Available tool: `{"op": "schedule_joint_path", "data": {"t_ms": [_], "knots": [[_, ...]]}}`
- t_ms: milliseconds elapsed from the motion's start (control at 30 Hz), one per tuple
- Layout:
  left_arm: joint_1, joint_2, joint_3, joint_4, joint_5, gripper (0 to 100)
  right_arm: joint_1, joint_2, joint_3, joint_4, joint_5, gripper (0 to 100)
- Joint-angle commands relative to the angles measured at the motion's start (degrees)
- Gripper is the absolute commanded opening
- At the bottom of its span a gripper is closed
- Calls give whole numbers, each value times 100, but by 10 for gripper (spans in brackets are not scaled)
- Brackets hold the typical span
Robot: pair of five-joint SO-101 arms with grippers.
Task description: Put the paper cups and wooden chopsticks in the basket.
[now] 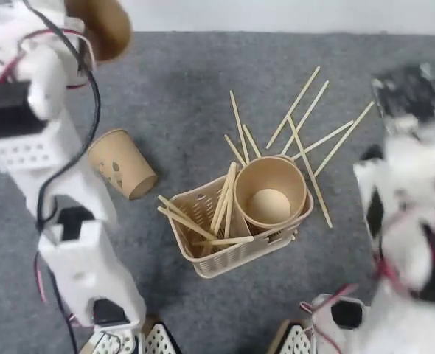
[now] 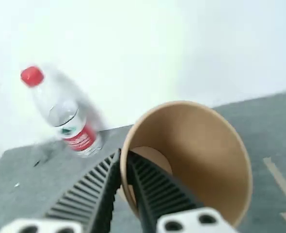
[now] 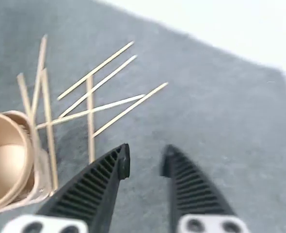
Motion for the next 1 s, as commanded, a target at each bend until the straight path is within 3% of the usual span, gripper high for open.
{"op": "schedule_joint_path", "data": {"t_ms": [0, 267, 467, 700, 867, 967], "knots": [[571, -1451, 1385, 141, 686, 9, 286, -558, -18, 127, -70, 26], [2338, -3604, 3749, 114, 1371, 9, 453, -1376, 993, -242, -44, 8], [2998, -4026, 4127, 114, 1996, 9, 576, -2484, 3912, -1780, -18, 7], [3684, -4026, 4127, 123, 2400, 9, 1754, -4242, 7481, -4198, -132, 7], [4431, -4026, 4136, 114, 2435, 9, 1851, -5288, 8237, -3705, -1046, 7], [4677, -4026, 4136, 114, 2435, 9, 1824, -5692, 8510, -3705, -1213, 7]]}}
